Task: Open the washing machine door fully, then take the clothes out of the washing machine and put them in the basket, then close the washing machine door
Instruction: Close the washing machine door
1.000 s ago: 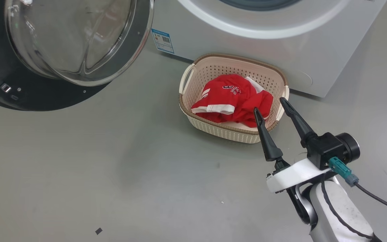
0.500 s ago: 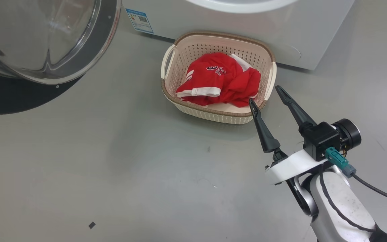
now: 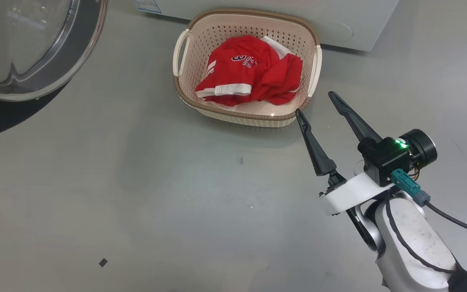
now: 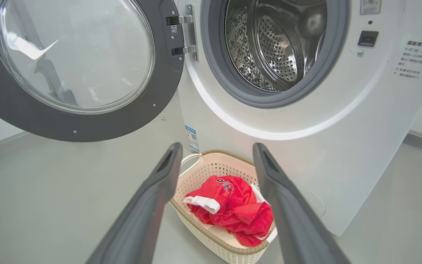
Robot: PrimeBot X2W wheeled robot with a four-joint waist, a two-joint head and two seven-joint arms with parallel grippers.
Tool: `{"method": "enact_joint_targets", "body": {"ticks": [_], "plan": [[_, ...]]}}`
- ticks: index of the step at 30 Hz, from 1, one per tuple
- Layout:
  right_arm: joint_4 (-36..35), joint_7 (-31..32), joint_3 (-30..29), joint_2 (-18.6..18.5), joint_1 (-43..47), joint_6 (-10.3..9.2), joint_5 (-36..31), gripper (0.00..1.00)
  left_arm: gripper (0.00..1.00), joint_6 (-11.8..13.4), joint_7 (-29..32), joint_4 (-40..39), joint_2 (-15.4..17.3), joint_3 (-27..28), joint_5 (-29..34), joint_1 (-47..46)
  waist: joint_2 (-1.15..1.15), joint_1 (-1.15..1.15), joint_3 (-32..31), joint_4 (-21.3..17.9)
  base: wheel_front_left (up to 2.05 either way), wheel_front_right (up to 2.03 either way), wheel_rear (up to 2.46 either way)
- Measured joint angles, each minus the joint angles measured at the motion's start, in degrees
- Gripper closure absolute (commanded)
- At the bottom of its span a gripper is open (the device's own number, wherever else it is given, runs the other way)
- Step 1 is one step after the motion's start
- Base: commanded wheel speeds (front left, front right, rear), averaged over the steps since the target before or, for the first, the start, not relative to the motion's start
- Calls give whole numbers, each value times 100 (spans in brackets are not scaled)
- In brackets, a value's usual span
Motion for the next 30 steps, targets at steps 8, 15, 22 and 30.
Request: {"method": "enact_joint_targets", "body": {"ticks": [8,15,22,30], "plan": [[-56,43,-20,-63,-92,-2,-42,0,100,794,723,958,-78,706,-1225,-1050,0,0,201,-108,0,0,0],[-83,43,-37,-78,-93,-8,-42,0,100,925,1105,1414,30,713,-1368,-1322,0,0,250,-114,0,0,0],[-93,43,-37,-92,-128,-8,-42,0,100,926,1444,1730,104,626,-1386,-1500,0,0,270,-109,0,0,0],[-109,42,-32,-94,-173,-8,-43,0,100,946,2018,1919,122,232,-1393,-1643,0,0,280,-118,0,0,0]]}}
